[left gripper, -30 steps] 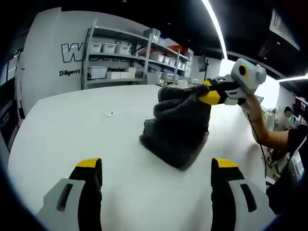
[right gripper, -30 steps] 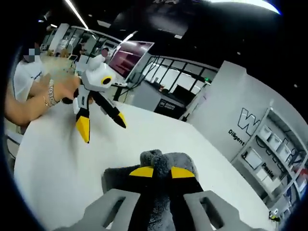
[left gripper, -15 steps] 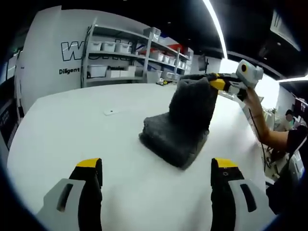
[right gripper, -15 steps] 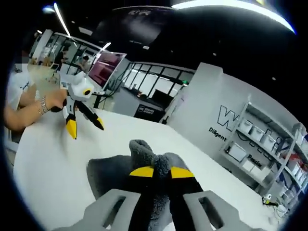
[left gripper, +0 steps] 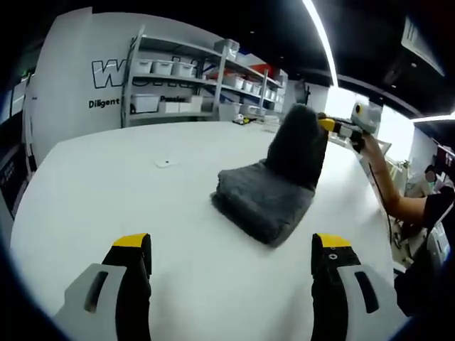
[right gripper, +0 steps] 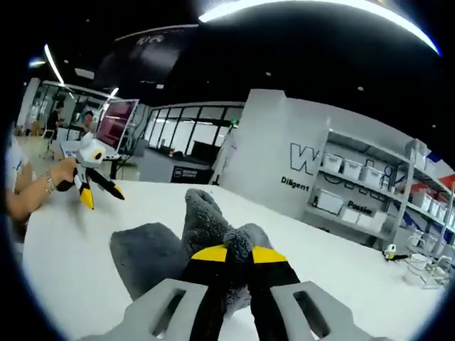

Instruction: Open the folded towel by lifting each exposed corner and separating the folded layers until the towel lies flat within the target outline without major curled edges

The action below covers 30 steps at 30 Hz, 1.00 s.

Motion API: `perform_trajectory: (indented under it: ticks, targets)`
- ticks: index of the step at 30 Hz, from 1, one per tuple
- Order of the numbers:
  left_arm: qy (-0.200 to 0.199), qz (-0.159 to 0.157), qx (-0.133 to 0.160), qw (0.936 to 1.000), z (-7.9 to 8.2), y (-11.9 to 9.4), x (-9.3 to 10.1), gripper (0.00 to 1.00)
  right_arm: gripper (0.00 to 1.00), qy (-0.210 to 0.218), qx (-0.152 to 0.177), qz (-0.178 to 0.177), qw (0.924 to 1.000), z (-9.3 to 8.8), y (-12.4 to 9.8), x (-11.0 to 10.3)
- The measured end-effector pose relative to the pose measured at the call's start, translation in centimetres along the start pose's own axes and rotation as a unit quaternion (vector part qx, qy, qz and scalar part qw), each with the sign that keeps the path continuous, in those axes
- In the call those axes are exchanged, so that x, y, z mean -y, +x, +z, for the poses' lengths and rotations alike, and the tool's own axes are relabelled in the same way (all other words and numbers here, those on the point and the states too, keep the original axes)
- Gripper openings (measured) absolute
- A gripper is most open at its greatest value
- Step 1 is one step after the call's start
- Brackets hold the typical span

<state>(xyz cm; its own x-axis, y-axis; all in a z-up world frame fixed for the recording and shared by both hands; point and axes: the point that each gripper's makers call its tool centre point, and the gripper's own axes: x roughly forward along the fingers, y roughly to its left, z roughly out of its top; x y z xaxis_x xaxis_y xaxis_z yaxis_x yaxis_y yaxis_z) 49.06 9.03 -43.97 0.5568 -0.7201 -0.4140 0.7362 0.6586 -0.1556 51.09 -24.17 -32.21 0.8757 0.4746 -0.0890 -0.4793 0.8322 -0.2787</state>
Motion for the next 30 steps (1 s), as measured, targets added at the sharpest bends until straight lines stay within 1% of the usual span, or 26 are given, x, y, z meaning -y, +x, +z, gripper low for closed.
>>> perform_trajectory:
  ticks: [4,7,11,16,20,24,28,30]
  targets:
    - [-0.002,0.001,-0.004,1.0,-0.1,0.1,-0.3,0.92,0.05,0.021,0.007,-0.018,0.9996,-1.0,-0.9,1.5]
    - [-0.003,0.003,-0.005,1.0,-0.2,0.1,-0.5,0.92,0.05,0.042,0.002,-0.032,0.9986,-2.6,-1.6,2.7]
    - [-0.002,0.003,-0.005,1.0,-0.1,0.2,-0.5,0.92,0.05,0.074,-0.004,-0.04,0.9965,-4.4,-2.3,3.9]
    - [-0.001,0.002,-0.006,1.0,-0.1,0.3,-0.5,0.91,0.05,0.088,-0.012,-0.07,0.9936,-6.4,-3.2,6.1]
    - [-0.001,0.004,-0.007,1.0,-0.3,0.3,-0.2,0.91,0.05,0.097,-0.019,-0.094,0.9906,-8.0,-3.8,7.4]
    - [-0.002,0.004,-0.01,0.9999,-0.5,0.4,-0.3,0.91,0.05,0.116,-0.027,-0.113,0.9865,-9.6,-4.1,8.4]
    - [-0.003,0.005,-0.012,0.9999,-0.6,0.4,-0.3,0.91,0.05,0.159,-0.035,-0.135,0.9773,-11.8,-4.4,9.6]
    - [-0.003,0.005,-0.012,0.9999,-0.6,0.4,-0.3,0.91,0.05,0.166,-0.042,-0.139,0.9753,-12.6,-4.6,9.8]
